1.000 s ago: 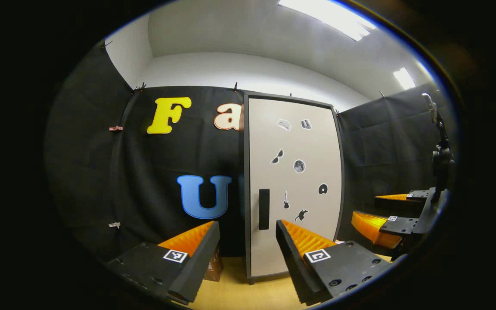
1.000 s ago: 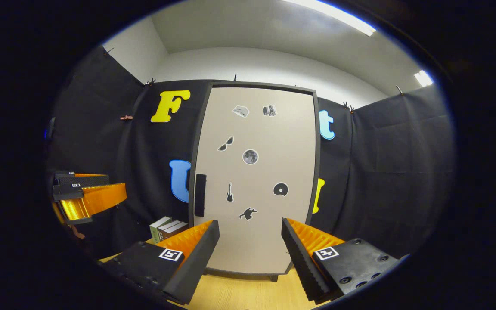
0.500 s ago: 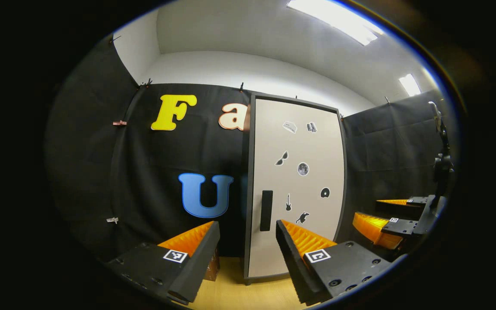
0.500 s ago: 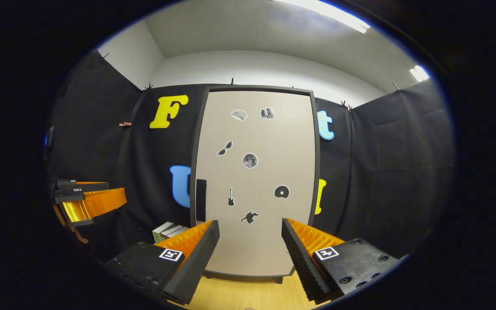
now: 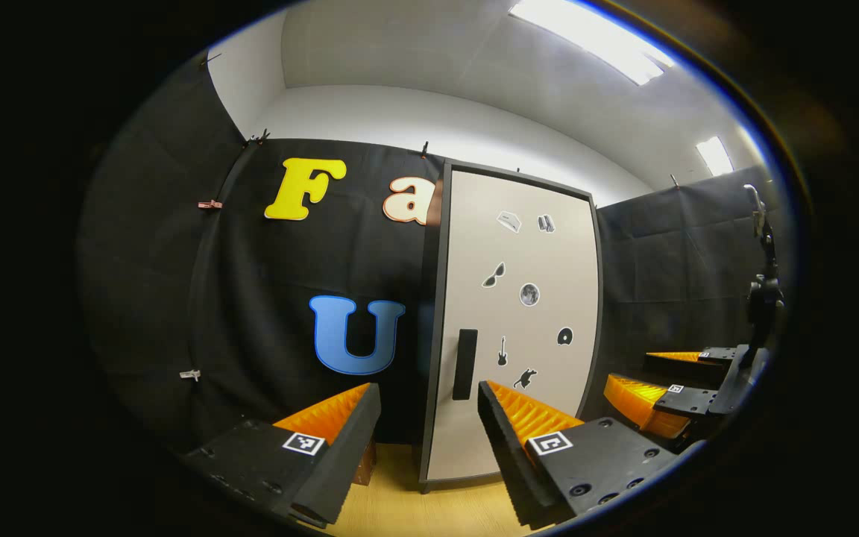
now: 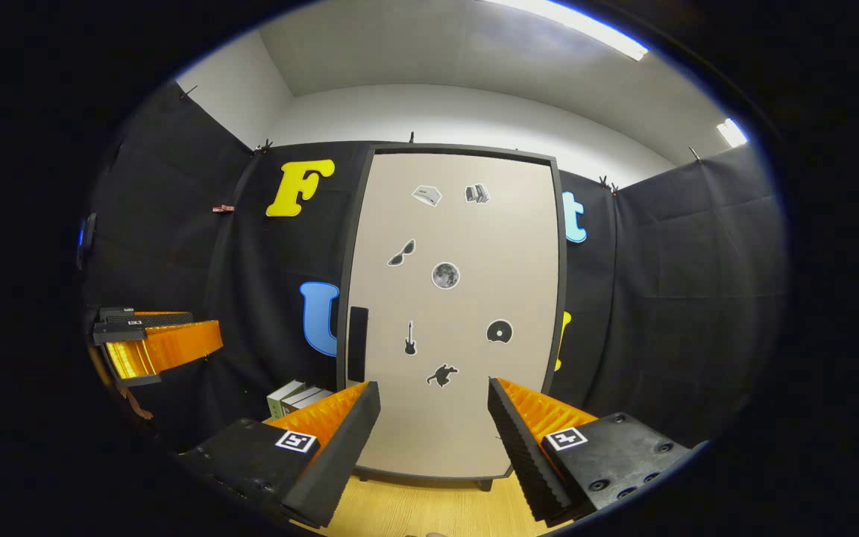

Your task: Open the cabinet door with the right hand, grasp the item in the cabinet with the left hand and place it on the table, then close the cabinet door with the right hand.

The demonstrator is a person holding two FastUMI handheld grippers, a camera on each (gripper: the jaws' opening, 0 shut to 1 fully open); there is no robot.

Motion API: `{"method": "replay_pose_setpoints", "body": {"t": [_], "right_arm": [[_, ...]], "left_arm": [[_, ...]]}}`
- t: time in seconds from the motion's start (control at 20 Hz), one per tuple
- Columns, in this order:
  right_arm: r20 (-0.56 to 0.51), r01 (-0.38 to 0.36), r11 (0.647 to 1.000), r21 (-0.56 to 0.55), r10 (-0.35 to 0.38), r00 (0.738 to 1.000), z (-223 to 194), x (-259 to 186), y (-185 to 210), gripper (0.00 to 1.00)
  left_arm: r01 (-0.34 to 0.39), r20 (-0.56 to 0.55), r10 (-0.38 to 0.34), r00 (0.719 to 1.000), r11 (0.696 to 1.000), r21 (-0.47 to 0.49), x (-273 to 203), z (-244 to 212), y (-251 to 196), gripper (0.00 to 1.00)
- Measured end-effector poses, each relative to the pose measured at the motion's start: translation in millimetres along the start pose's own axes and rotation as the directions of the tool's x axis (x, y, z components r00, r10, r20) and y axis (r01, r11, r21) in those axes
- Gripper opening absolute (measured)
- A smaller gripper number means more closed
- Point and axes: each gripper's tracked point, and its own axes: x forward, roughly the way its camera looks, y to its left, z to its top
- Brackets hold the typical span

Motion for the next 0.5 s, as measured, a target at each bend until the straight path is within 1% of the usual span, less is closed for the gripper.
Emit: {"method": "replay_pose_setpoints", "body": {"t": [0.3, 0.5], "right_arm": [[0.004, -0.026, 1.0, 0.015, 0.026, 1.0, 0, 16, 29, 0.97], [0.012, -0.055, 0.998, 0.015, 0.054, 0.998, 0, 38, 63, 0.97]], "left_arm": [[-0.001, -0.012, 0.001, 1.0, 1.0, 0.006, -4, -1, 23, 0.84], [-0.013, -0.014, 0.012, 1.0, 1.0, -0.008, -11, 0, 51, 0.84]]}}
